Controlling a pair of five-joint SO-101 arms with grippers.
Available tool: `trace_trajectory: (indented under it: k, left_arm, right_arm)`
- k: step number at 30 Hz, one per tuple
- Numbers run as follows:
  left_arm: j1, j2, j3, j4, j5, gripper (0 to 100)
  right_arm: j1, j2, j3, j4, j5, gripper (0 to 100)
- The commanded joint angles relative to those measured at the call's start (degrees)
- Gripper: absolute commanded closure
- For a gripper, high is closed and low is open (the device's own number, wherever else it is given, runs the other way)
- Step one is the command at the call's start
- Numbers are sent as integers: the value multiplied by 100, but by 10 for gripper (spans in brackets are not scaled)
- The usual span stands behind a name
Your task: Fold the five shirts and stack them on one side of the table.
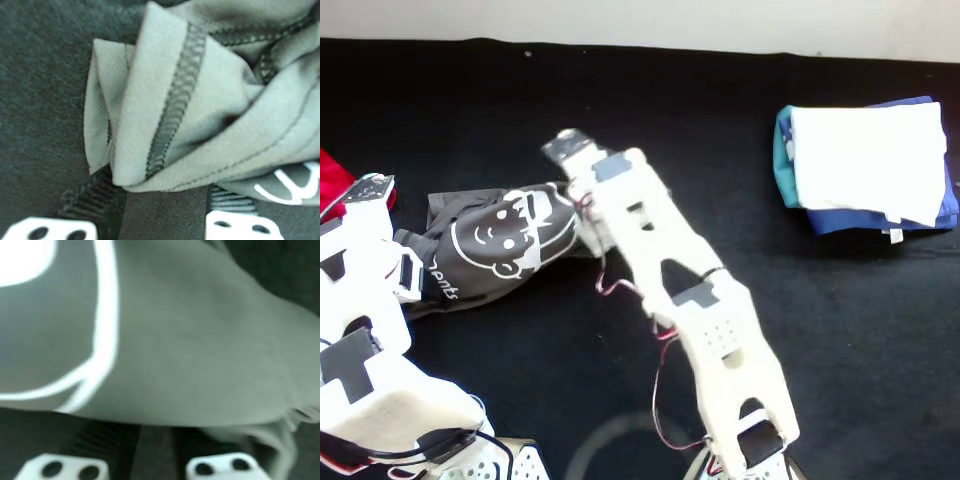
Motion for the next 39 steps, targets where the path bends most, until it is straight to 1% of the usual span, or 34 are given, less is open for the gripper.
trace_trajectory:
  k: [1,2,4,7,12,15,19,21,22,25,27,29,31,34,36,39]
  left_arm:
    - [-22,-31,-215,35,-35,783]
    - [-22,-40,-242,62,-35,783]
    - [-13,-163,-435,369,-35,783]
    - [127,-488,-927,1213,-26,783]
    - [567,-1191,-2053,2831,-26,782]
    - [743,-1481,-2721,3525,-26,780]
    - [796,-1675,-3354,4026,-26,780]
    - [769,-1719,-3477,4193,-26,780]
    - [760,-1727,-3495,4281,-26,780]
    - [752,-1727,-3327,4360,-26,780]
    - [778,-1727,-3020,4360,-26,780]
    - [866,-1701,-2607,4325,-35,780]
    - [1095,-1675,-2176,4308,-53,780]
    - [1543,-1727,-1692,4211,-53,780]
    - [1921,-1727,-1499,4097,-53,780]
    - [2571,-1666,-1182,3736,-35,780]
  right_arm:
    - [356,-48,-1033,602,0,992]
    - [426,-57,-1323,840,0,992]
    - [532,-57,-2000,1376,0,992]
    - [611,-57,-2949,1991,9,992]
    - [866,-92,-3732,1982,9,992]
    - [884,-567,-3635,1991,9,992]
    - [875,-1824,-2782,1982,9,992]
    - [901,-2571,-2035,1982,62,992]
    - [910,-2949,-1560,1982,202,992]
    - [901,-4075,-75,1974,615,992]
    - [910,-4743,875,1956,853,992]
    - [1077,-5349,1710,1947,1169,992]
    - [1341,-5868,2369,1947,1477,992]
    - [1930,-6571,3011,1947,1881,992]
    - [2299,-6949,3213,1921,2040,992]
    - [2659,-7398,3433,1684,2127,992]
